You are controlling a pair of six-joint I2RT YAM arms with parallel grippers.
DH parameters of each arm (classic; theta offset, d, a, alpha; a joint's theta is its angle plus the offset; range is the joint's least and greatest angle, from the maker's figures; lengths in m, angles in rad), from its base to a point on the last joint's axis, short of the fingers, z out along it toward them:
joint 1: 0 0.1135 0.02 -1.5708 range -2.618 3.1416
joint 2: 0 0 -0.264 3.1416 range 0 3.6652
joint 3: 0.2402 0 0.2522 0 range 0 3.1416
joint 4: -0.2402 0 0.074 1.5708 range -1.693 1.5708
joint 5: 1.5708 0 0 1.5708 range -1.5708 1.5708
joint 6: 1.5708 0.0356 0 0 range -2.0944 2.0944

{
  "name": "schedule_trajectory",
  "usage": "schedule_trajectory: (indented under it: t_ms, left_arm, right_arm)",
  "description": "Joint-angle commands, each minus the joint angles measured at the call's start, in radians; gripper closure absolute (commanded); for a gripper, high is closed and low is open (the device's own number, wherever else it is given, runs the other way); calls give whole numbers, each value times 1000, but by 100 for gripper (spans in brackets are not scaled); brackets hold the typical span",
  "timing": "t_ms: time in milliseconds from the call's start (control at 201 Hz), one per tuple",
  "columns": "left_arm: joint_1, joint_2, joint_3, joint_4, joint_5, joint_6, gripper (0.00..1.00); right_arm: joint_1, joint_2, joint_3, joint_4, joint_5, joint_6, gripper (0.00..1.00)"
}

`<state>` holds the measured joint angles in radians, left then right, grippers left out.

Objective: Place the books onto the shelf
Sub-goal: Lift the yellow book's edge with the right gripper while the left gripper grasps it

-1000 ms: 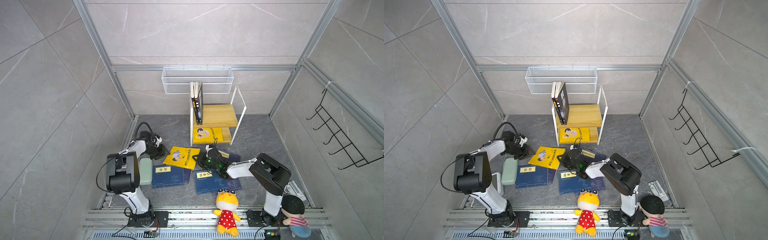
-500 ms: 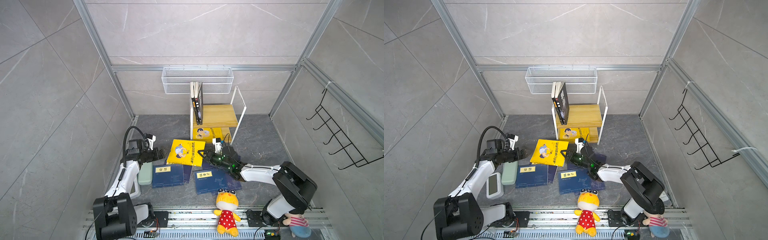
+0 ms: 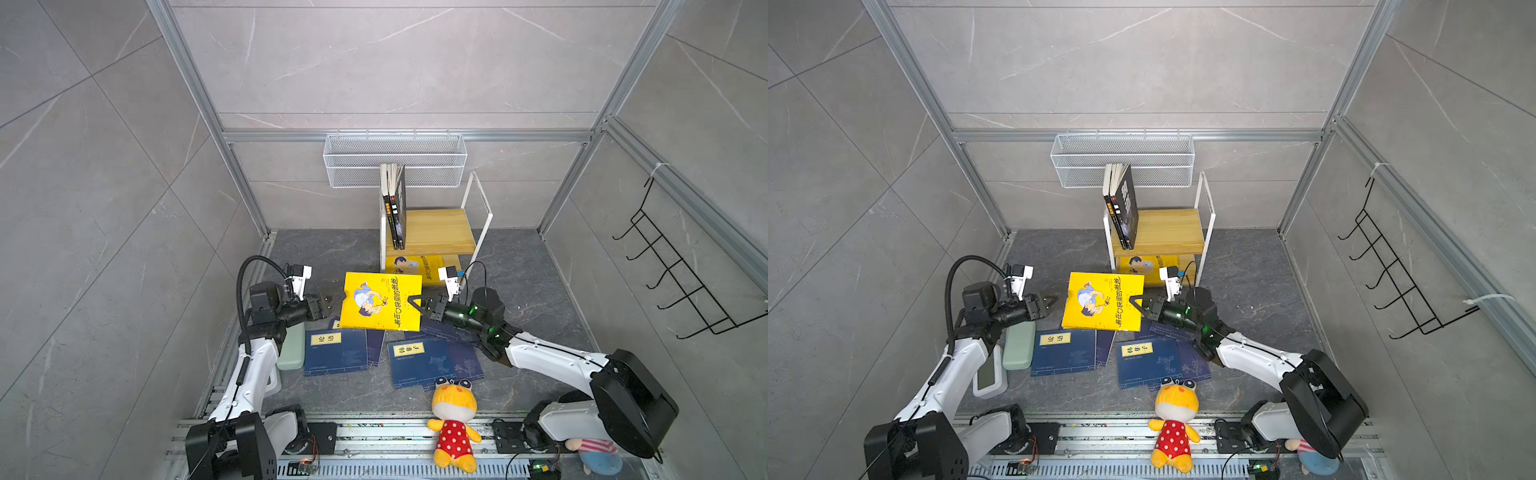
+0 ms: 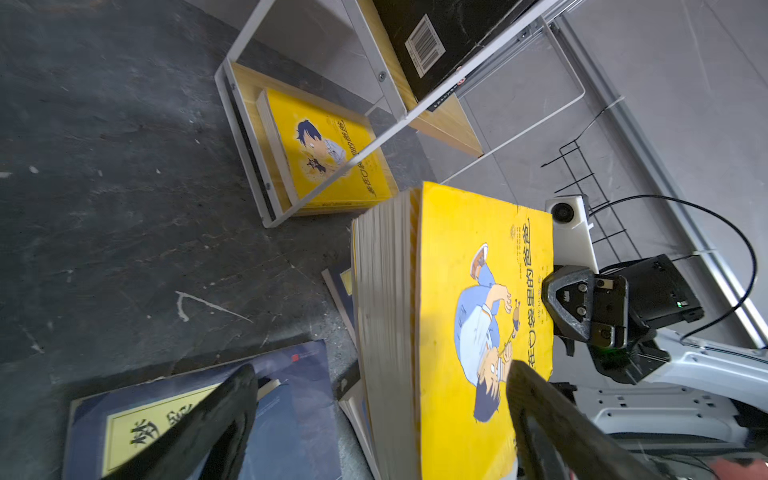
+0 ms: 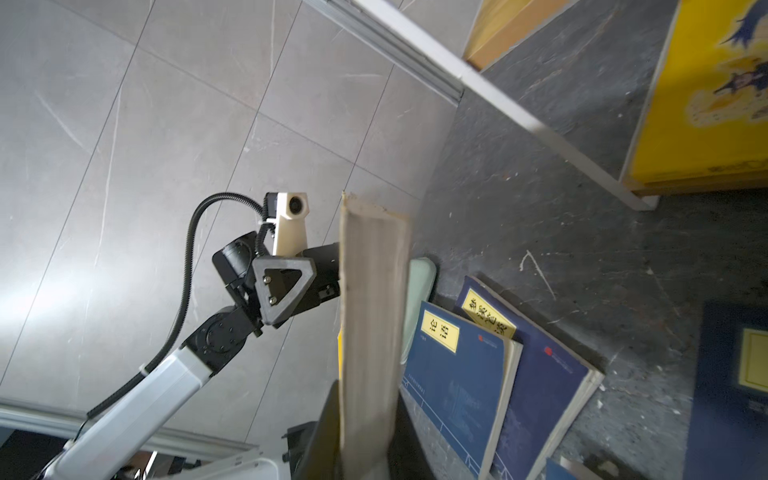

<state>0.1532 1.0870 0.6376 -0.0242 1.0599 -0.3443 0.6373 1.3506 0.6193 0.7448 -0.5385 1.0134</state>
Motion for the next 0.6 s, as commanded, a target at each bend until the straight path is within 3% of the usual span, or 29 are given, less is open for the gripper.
schedule_trajectory:
  t_ms: [0, 373, 493, 593]
  left_arm:
    - [0, -9, -6, 126, 109, -86, 9]
    - [-61, 3, -59, 186, 133, -114, 52]
    - [-70, 4, -61, 188, 129, -135, 60]
    - [-78, 2, -73, 213, 118, -126, 80]
  right_arm:
    - [-2, -37, 13, 64, -91, -39, 100]
    - [0, 51, 41, 151, -101, -14, 100]
    - [-1, 76, 45, 200, -113, -1, 100]
    - [-1, 82, 56, 136, -104, -37, 100]
